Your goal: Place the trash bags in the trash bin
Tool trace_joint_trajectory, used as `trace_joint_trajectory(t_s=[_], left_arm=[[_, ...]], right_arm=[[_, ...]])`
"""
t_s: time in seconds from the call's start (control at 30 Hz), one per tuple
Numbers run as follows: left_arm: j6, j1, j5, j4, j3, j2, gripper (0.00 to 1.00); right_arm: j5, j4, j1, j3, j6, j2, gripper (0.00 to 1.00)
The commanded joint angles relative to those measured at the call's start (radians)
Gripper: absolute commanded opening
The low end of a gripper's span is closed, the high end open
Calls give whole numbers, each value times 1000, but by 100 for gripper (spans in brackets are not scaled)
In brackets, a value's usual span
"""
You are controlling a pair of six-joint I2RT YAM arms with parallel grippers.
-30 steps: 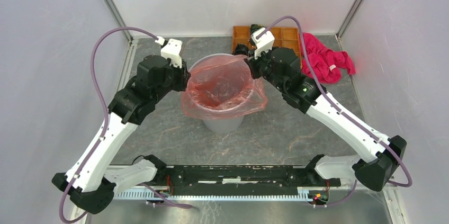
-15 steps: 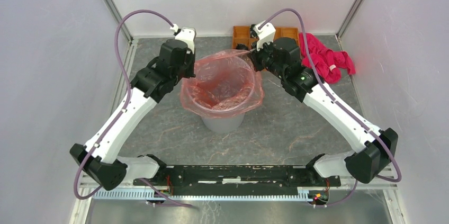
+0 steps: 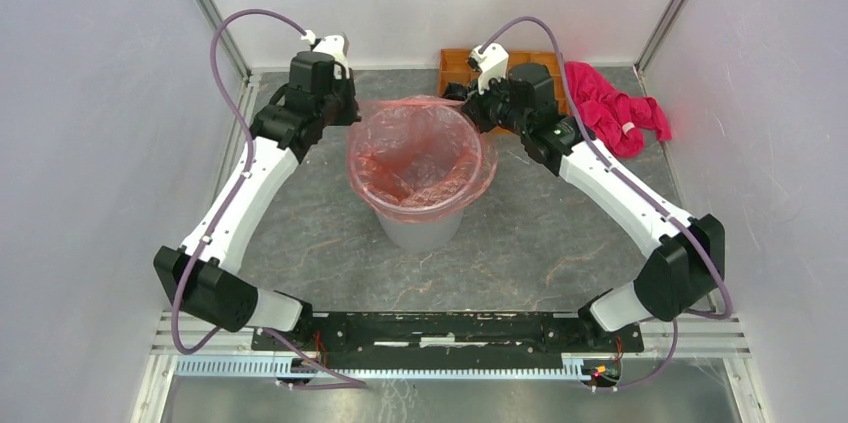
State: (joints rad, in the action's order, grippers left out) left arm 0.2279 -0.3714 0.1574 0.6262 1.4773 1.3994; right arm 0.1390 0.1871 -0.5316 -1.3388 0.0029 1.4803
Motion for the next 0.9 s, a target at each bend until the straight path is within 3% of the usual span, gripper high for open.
trace_joint_trajectory(t_s=[0.0,0.37,0.6,0.7,0.87], left_arm=[[68,85,-121,-62,27,16,2],[135,173,-223,-137,-167,-21,2],[173,178,-285,-185,-311,-104,2],[189,179,-307,-198,-354,-141,2],[216,179,-319,-206,-413,-205,2]], right_arm=[[3,-47,32,-61,-4,24,7],[27,-48,44,-50,-4,67,8],[13,-1,46,-15,32,29,16],[-52,84,46,-43,48,-18,25],[-115,129,47,-16,60,-164,58]])
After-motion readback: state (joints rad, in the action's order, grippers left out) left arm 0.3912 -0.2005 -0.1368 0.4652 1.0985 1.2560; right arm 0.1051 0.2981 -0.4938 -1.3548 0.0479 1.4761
